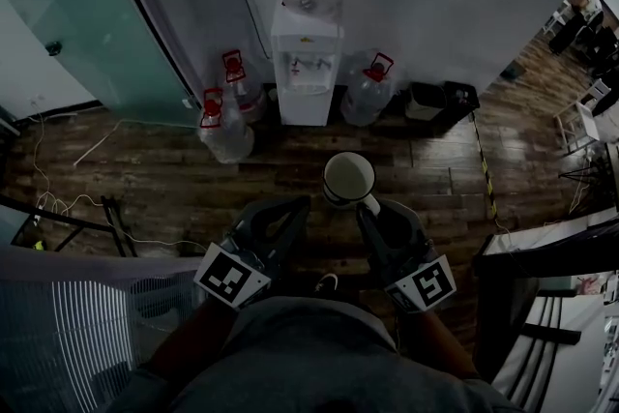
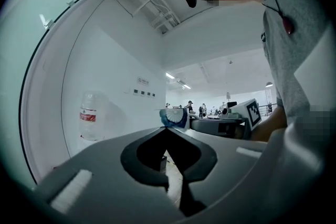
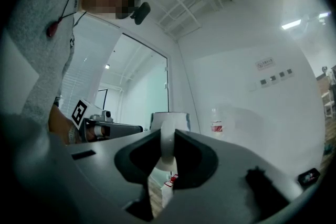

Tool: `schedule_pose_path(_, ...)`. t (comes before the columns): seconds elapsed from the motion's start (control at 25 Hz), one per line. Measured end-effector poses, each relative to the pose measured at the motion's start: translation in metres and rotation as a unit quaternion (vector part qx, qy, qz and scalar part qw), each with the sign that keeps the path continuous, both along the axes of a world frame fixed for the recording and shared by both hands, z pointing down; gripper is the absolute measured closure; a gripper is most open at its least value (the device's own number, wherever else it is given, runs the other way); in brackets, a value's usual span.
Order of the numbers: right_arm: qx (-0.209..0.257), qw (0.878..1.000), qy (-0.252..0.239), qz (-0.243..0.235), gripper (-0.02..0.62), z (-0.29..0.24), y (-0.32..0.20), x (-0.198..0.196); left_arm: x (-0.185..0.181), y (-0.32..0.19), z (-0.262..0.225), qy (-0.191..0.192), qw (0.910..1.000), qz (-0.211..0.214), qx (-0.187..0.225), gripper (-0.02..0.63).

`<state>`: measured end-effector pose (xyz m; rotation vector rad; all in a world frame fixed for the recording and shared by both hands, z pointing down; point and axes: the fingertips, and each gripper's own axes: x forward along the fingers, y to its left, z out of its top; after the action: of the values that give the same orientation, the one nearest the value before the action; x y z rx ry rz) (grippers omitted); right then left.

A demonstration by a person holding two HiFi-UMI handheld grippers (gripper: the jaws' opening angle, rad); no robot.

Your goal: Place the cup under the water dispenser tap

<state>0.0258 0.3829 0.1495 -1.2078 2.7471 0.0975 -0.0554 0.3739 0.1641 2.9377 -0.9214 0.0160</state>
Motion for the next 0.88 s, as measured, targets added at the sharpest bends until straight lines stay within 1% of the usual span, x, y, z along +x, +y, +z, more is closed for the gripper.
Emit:
schedule_pose_path(0.12,0.016,1.000,-0.017,-0.011,0.534,-0.006,-0.001,0.011,0.012,0.001,0.001,-0.001,1.0000,-0.009,-0.001,0.600)
schedule_pose_path(0.24,0.001,1.000,-0.002,-0.019,0.534,0.000,-0.006,0.021,0.022,-0.002,0.000,0.001,0.9998,-0.018,0.009,0.600)
schedule_pose_path(0.28,-0.002,1.000,0.001,-0.020,0.534,0.000,-0.009,0.024,0.025,-0.004,0.001,0.001,0.9997,-0.022,0.006,0.600)
schedule_pose_path(0.4,-0.005,1.000,0.008,-0.027,0.534,0.002,-0.016,0.031,0.031,-0.010,0.001,0.001,0.9994,-0.033,0.011,0.600)
schedule_pose_path(0.52,0.007,1.000,-0.005,-0.030,0.534,-0.001,-0.028,0.035,0.034,-0.019,0.003,0.003,0.9992,-0.039,0.011,0.600)
schedule_pose_path(0.6,0.008,0.999,-0.009,-0.030,0.534,0.000,-0.038,0.036,0.034,-0.026,0.006,0.002,0.9991,-0.042,-0.001,0.600)
schedule_pose_path(0.64,0.004,1.000,-0.004,-0.030,0.534,0.002,-0.043,0.035,0.033,-0.031,0.008,0.002,0.9991,-0.043,-0.005,0.600)
schedule_pose_path(0.72,0.002,0.999,0.002,-0.032,0.534,0.004,-0.053,0.029,0.030,-0.043,0.011,0.004,0.9991,-0.042,-0.007,0.600)
schedule_pose_path(0.8,0.010,0.999,-0.013,-0.037,0.534,0.001,-0.065,0.023,0.027,-0.056,0.014,0.006,0.9992,-0.040,-0.006,0.600)
schedule_pose_path(0.88,0.006,0.999,-0.013,-0.037,0.534,0.004,-0.079,0.019,0.024,-0.072,0.015,0.005,0.9993,-0.036,-0.004,0.600)
